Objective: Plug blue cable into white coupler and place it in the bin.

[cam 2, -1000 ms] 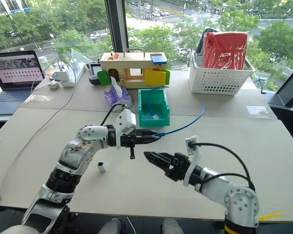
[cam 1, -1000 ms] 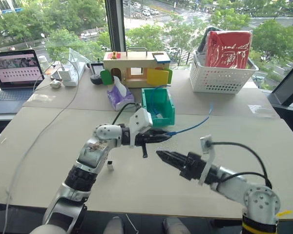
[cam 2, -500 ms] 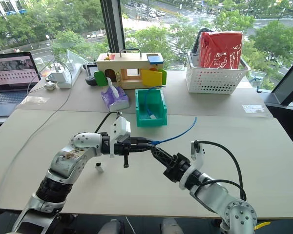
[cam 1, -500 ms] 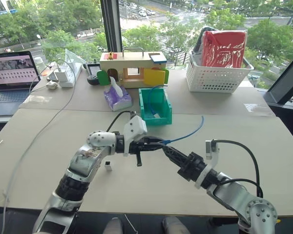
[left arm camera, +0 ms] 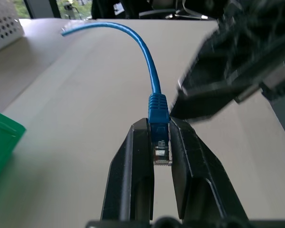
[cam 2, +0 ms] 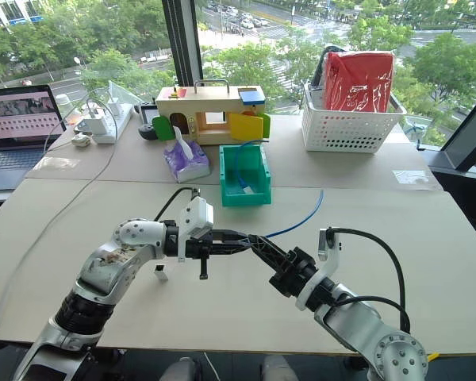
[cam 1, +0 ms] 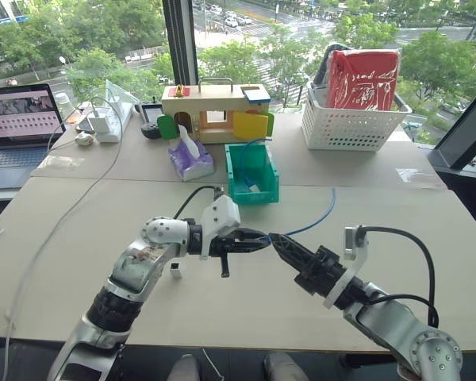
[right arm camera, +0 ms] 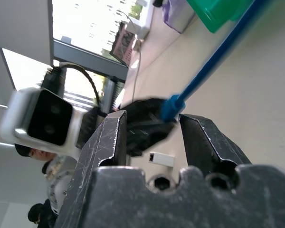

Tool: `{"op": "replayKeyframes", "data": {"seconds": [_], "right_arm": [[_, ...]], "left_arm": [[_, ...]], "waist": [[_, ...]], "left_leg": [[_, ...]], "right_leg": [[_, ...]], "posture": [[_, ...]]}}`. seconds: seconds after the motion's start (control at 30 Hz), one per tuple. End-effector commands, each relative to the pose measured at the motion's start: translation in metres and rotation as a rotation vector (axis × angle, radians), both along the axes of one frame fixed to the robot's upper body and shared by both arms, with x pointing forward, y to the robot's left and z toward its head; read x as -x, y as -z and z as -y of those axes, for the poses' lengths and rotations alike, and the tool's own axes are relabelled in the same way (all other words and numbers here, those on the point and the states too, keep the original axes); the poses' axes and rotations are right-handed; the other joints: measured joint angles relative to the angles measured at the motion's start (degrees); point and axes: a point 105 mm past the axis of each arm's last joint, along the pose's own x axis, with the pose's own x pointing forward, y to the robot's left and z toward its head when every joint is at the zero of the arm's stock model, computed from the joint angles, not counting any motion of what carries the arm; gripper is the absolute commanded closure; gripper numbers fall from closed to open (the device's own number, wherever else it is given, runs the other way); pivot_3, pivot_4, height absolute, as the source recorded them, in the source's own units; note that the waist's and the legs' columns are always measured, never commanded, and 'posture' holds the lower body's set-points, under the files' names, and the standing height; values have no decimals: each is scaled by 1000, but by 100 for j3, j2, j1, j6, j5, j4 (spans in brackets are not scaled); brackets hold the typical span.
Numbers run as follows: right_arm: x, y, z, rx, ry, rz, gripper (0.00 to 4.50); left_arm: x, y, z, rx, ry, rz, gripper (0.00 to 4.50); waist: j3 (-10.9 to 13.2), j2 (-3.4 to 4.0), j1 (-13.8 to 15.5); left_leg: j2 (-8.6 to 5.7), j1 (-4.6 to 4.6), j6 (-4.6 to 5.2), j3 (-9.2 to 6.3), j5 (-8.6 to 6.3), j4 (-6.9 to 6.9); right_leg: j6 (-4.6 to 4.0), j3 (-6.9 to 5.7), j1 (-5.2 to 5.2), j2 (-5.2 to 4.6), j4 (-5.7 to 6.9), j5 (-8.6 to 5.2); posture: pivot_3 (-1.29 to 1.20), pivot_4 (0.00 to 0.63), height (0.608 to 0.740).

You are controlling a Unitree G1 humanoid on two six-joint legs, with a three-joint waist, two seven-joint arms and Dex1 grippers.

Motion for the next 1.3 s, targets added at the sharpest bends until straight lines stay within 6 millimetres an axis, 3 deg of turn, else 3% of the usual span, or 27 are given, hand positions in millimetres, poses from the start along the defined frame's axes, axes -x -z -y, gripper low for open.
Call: {"op": "replayKeyframes", "data": {"seconds": [0.03,1.07,1.1,1.13,1.27,1.3], "right_arm": [[14,-15,-6,0,-71,88,2400],[1,-5,-3,15,-10,69,2400],[1,-4,-4,14,-14,68,2921],[2,-4,-4,13,-19,67,3078],[6,-3,-9,12,-56,59,4471],[7,-3,-9,14,-60,53,4471]], "left_arm": [[6,-2,4,-2,39,13,4410],[11,-4,5,-3,49,6,4410],[11,-4,5,-3,50,6,4410],[11,-4,5,-2,50,6,4410],[11,-4,5,-1,52,9,4410],[11,-4,6,-1,51,10,4410]], "waist": [[0,0,0],[0,0,10],[0,0,10],[0,0,10],[0,0,9],[0,0,9]], "left_leg": [[0,0,0,0,0,0],[1,0,0,0,0,0],[0,0,0,0,0,0],[0,0,0,0,0,0],[0,0,0,0,0,0],[1,0,0,0,0,0]], "right_leg": [[0,0,0,0,0,0],[-1,0,0,0,-1,-1],[-1,0,1,1,-1,-1],[-1,0,0,1,-1,-1],[-1,0,0,0,-1,-1],[-1,0,0,1,-1,-1]], "posture": [[0,150,724],[0,150,724],[0,150,724],[0,150,724],[0,150,724],[0,150,724]]}}
